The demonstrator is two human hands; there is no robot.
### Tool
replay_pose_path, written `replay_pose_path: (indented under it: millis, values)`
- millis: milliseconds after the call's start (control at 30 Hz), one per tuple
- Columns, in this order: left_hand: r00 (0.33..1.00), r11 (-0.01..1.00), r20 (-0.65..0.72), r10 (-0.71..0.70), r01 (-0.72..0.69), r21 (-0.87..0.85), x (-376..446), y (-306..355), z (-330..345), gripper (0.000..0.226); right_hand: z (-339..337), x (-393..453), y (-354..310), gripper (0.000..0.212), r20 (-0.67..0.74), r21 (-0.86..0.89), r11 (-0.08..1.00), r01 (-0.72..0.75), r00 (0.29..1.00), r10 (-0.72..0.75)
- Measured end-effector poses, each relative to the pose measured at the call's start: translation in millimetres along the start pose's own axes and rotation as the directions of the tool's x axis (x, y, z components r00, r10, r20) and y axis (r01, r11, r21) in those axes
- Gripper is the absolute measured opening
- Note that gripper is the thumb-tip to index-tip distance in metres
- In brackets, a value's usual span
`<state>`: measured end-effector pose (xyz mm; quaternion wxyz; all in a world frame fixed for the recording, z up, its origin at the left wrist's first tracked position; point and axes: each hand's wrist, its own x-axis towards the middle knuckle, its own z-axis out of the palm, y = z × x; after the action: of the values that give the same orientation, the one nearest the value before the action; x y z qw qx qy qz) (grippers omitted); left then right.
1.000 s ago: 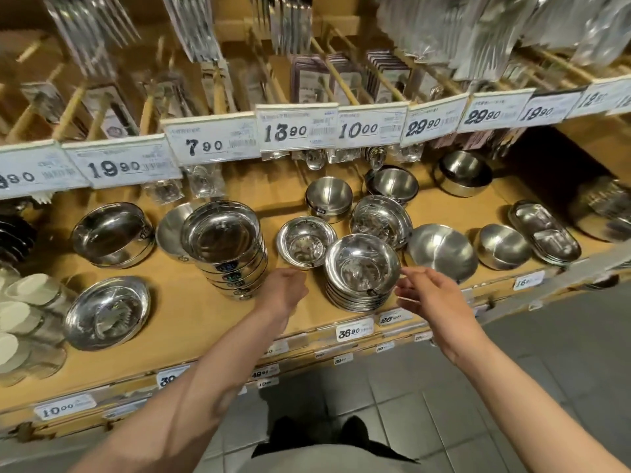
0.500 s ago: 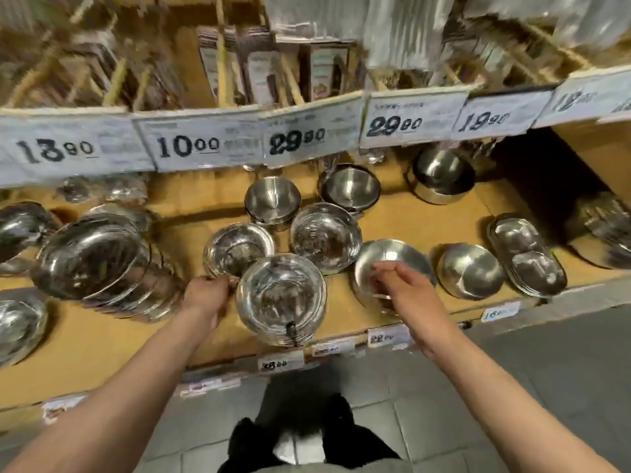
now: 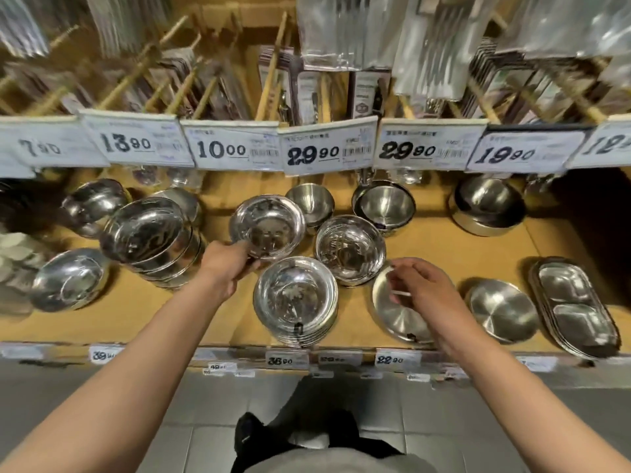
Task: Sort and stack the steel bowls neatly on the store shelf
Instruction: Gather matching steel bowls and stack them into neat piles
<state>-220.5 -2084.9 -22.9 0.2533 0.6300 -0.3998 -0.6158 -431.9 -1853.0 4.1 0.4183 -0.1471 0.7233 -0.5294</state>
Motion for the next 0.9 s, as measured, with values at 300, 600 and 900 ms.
replay_pose_path:
  millis: [300, 600, 900]
  values:
    - [0.99, 1.0, 0.143, 0.014, -0.011, -0.022, -65, 34, -15, 0.025, 11, -6, -18, 0.019, 0.079, 0.009, 0.998, 0.066, 0.995, -0.066]
    - [0.985, 0.997, 0.172, -0.011, 0.024, -0.072, -150, 29, -94, 0.008, 77, -20, -20, 0.012, 0.28, 0.031, 0.998, 0.056, 0.958, -0.062]
    - [0.998, 0.984, -0.06, -0.025, 0.015, -0.177, -175, 17, -242, 0.015, 185, -57, -22, 0.02, 0.475, -0.102, 0.989, 0.108, 0.879, -0.047]
